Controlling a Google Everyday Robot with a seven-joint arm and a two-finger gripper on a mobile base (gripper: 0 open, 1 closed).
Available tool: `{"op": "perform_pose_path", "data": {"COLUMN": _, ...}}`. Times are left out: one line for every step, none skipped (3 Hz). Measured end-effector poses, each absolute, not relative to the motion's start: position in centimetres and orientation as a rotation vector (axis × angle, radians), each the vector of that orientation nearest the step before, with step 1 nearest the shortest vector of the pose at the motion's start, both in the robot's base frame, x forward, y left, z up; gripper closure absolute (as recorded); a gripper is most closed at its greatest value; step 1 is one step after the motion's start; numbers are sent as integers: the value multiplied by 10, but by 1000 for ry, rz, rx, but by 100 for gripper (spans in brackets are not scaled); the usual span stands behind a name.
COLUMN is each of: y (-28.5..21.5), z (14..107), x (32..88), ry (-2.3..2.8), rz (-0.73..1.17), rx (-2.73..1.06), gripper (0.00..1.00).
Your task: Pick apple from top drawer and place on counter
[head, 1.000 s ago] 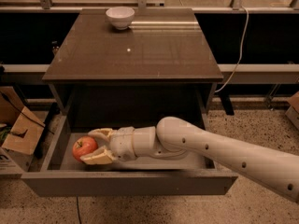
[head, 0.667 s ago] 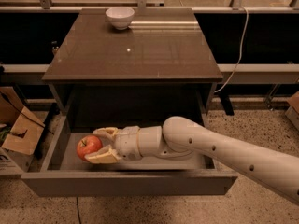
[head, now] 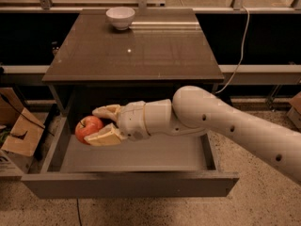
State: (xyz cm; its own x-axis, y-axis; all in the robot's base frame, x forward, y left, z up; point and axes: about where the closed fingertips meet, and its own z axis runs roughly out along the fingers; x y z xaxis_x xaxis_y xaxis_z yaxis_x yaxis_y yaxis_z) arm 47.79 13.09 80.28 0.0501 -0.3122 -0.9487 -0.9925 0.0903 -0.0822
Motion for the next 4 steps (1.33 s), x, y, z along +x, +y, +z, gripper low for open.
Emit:
{"op": "perform_pose_path", "data": {"y": 125, "z": 860, "x": 491, "ry": 1427, "rz": 825, "rx": -1417, "gripper": 100}}
{"op": "perform_pose_path", "data": {"y": 113, "z": 913, "x": 520, "ry": 1437, "rz": 717, "rx": -1409, "gripper": 100}}
{"op": "perform_pose_path", "data": {"y": 90, "z": 953, "x": 560, "ry": 1444, "rz": 637, "rx": -1389, "gripper": 100}}
{"op": "perform_pose_path", "data": {"y": 50, "z": 987, "x": 617, "ry": 1436, "rz": 566, "rx": -1375, "gripper": 100}}
